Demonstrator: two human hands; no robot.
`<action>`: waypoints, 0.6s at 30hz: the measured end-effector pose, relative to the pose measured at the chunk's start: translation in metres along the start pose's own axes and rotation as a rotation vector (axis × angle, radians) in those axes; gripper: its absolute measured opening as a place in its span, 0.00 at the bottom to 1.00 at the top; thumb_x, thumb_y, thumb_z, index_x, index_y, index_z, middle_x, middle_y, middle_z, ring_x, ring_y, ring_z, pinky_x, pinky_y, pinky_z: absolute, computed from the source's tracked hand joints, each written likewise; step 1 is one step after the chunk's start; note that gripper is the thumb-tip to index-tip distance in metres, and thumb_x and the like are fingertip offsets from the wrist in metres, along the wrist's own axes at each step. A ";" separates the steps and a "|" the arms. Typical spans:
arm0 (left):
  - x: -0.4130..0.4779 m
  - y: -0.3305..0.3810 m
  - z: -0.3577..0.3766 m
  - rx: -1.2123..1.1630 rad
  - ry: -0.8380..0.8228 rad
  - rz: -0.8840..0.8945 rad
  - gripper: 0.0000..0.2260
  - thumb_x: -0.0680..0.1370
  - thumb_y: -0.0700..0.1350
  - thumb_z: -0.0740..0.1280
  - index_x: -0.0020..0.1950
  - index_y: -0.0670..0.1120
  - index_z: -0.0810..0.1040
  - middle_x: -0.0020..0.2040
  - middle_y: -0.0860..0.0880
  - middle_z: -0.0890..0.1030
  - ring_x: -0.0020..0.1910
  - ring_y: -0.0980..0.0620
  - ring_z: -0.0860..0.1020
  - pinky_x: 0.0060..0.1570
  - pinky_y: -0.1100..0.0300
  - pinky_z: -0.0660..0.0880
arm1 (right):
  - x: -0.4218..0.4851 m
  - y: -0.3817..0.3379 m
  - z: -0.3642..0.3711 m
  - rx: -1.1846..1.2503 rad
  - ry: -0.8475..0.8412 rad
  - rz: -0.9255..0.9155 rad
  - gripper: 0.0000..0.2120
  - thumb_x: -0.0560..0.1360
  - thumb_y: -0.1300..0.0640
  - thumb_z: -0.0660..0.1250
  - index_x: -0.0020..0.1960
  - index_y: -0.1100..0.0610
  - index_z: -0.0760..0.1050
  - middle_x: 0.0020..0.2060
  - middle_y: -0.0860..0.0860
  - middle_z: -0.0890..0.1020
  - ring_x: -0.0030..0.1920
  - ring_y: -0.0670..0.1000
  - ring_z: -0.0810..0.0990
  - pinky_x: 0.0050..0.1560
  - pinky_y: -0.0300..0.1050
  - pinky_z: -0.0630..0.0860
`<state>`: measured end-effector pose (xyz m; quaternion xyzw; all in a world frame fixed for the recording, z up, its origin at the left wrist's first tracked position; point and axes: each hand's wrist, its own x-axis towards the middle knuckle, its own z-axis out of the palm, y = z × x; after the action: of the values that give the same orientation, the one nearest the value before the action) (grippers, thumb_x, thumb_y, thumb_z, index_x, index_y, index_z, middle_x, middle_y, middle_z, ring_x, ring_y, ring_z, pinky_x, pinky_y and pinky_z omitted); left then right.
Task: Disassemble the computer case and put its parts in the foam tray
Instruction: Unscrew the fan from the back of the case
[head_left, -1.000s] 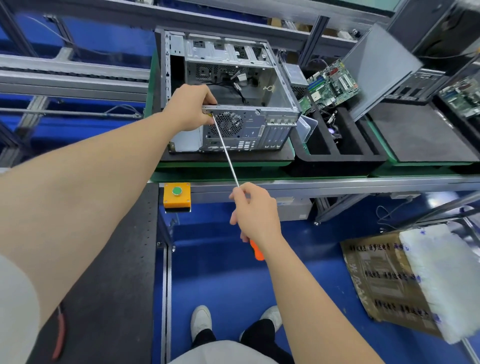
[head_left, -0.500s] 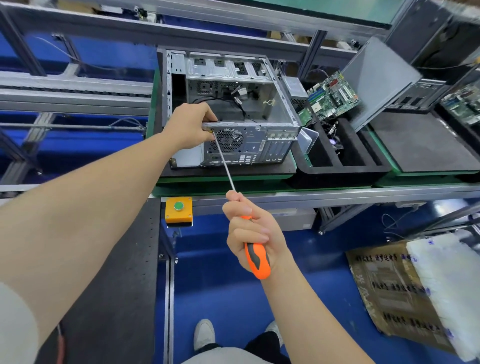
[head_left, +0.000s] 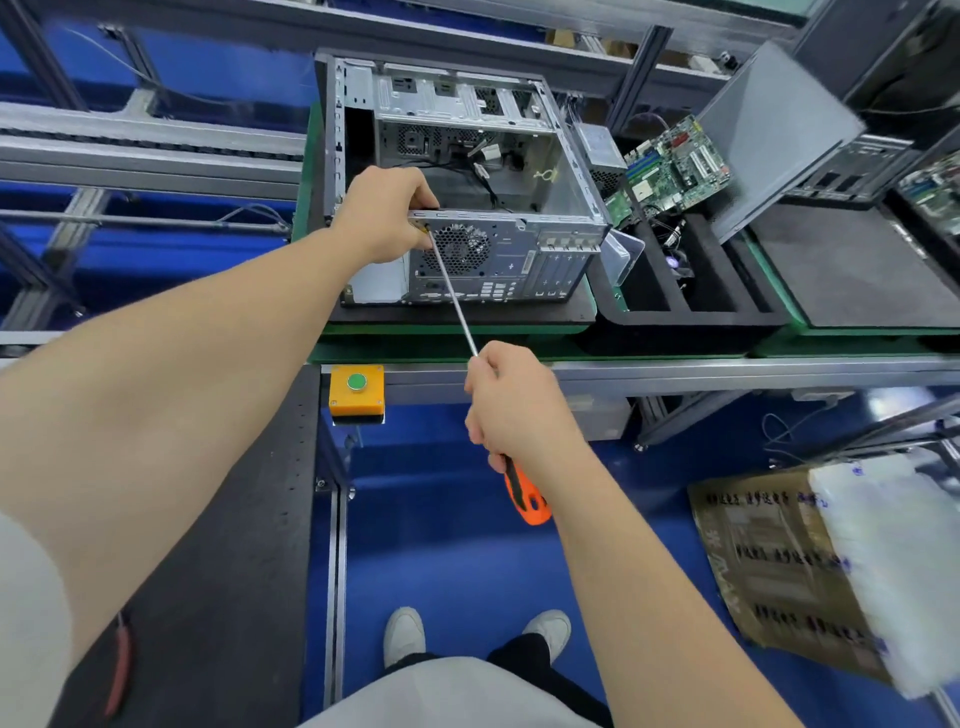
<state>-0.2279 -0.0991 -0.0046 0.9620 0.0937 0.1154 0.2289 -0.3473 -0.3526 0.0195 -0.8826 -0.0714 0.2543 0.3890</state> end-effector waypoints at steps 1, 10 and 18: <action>-0.001 0.001 0.000 0.003 0.003 -0.002 0.21 0.69 0.47 0.83 0.59 0.47 0.82 0.55 0.48 0.84 0.56 0.47 0.79 0.55 0.55 0.75 | 0.001 0.003 0.005 -0.238 0.088 -0.057 0.09 0.85 0.59 0.56 0.46 0.56 0.65 0.35 0.55 0.75 0.29 0.54 0.70 0.27 0.44 0.64; -0.006 0.006 -0.002 0.022 -0.005 -0.017 0.19 0.73 0.49 0.80 0.61 0.48 0.80 0.58 0.48 0.83 0.57 0.45 0.79 0.57 0.49 0.77 | 0.005 0.016 0.013 -0.165 0.131 -0.107 0.15 0.88 0.52 0.56 0.47 0.59 0.70 0.39 0.57 0.80 0.29 0.53 0.72 0.28 0.46 0.71; -0.005 0.007 0.000 -0.031 0.014 -0.036 0.20 0.73 0.53 0.79 0.60 0.47 0.80 0.57 0.48 0.84 0.58 0.45 0.79 0.52 0.53 0.74 | 0.004 0.008 -0.010 1.158 -0.618 0.297 0.09 0.86 0.58 0.56 0.50 0.59 0.72 0.32 0.49 0.69 0.25 0.47 0.64 0.25 0.39 0.65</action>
<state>-0.2322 -0.1060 -0.0023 0.9557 0.1108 0.1196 0.2449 -0.3394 -0.3633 0.0185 -0.4187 0.0907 0.5434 0.7220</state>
